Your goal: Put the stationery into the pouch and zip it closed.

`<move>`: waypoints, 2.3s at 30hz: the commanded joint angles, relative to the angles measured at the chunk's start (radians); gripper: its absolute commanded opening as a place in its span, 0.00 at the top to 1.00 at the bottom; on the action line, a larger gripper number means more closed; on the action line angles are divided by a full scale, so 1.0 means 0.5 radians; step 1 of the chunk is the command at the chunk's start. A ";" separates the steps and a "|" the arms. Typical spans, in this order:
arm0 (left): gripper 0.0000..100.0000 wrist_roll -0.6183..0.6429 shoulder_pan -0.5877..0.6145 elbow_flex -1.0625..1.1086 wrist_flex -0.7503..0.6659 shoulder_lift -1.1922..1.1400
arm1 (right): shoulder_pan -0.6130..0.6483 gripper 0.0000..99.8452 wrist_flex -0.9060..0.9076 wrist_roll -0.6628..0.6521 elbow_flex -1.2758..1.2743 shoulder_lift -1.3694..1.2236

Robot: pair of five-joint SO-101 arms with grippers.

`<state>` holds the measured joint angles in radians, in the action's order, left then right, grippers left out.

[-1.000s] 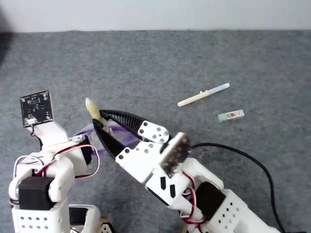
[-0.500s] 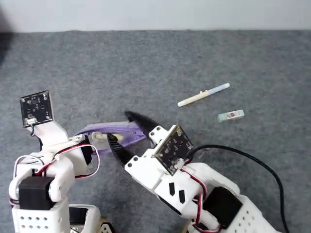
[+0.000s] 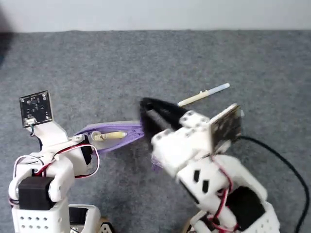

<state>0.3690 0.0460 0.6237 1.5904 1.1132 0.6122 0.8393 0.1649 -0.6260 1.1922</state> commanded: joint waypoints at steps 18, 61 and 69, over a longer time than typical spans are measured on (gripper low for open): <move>0.99 0.021 -0.015 -0.054 -0.046 0.000 | -1.063 0.99 0.928 0.644 0.623 -1.281; 0.99 0.021 -0.018 -0.051 -0.046 -0.003 | -1.628 0.98 1.005 1.096 2.415 -3.810; 0.99 0.021 -0.018 -0.051 -0.046 -0.003 | -1.610 0.99 1.220 0.970 2.415 -3.567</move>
<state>0.3690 0.0460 0.6237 1.5904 1.1132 -0.1979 1.3917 0.6713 0.5340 -0.7058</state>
